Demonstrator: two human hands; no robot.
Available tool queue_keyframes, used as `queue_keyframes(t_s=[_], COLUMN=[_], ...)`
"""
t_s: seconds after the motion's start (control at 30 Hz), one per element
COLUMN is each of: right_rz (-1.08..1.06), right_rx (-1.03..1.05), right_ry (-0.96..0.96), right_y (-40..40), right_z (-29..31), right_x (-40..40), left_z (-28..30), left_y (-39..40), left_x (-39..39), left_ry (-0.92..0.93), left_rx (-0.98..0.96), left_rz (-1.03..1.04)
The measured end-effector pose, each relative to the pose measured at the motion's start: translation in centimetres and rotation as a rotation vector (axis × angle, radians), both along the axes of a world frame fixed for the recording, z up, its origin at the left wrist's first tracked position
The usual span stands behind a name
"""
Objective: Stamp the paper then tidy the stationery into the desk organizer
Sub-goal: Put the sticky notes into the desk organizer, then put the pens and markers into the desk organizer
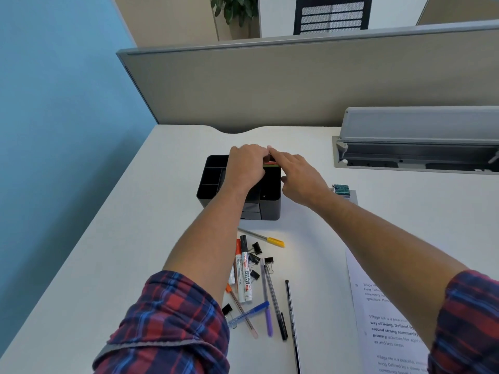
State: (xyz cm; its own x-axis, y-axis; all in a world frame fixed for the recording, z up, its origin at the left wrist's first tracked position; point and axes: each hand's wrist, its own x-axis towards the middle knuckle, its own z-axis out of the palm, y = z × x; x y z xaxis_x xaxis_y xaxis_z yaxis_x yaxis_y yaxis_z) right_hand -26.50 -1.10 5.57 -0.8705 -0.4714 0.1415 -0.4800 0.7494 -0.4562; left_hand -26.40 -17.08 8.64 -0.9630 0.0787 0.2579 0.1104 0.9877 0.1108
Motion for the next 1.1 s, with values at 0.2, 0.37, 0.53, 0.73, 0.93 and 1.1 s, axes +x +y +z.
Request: queue_keyframes(t_s=[0.2,0.37,0.53,0.73,0.93,1.1], right_rz=[0.054,0.071,0.079,0.023,-0.074,0.005], right_rx=[0.099,0.151,0.151,-0.001,-0.327,-0.275], right_ry=[-0.006,-0.028,-0.059,0.002,0.237,0.023], right_y=[0.2,0.1,0.1,0.8,1.8,1.9], right_z=[-0.1,0.0,0.1,-0.3,-1.6,-3.7], right_x=[-0.3,-0.3,0.2,2.9,7.8,11.3], left_z=[-0.6,-1.9,-2.2,-1.3,-1.9,-4.3], left_y=[-0.2,-1.3,-1.4,-0.6,-0.4,-0.2], left_x=[0.4,0.7,1.8,4.6,10.6,16.1], left_ry=[-0.059,-0.110,0.013,0.171,0.313,0.265], left_rx=[0.182,0.317,0.711,0.704,0.753,0.855], left_rz=[0.064,0.082,0.220,0.211,0.258,0.466])
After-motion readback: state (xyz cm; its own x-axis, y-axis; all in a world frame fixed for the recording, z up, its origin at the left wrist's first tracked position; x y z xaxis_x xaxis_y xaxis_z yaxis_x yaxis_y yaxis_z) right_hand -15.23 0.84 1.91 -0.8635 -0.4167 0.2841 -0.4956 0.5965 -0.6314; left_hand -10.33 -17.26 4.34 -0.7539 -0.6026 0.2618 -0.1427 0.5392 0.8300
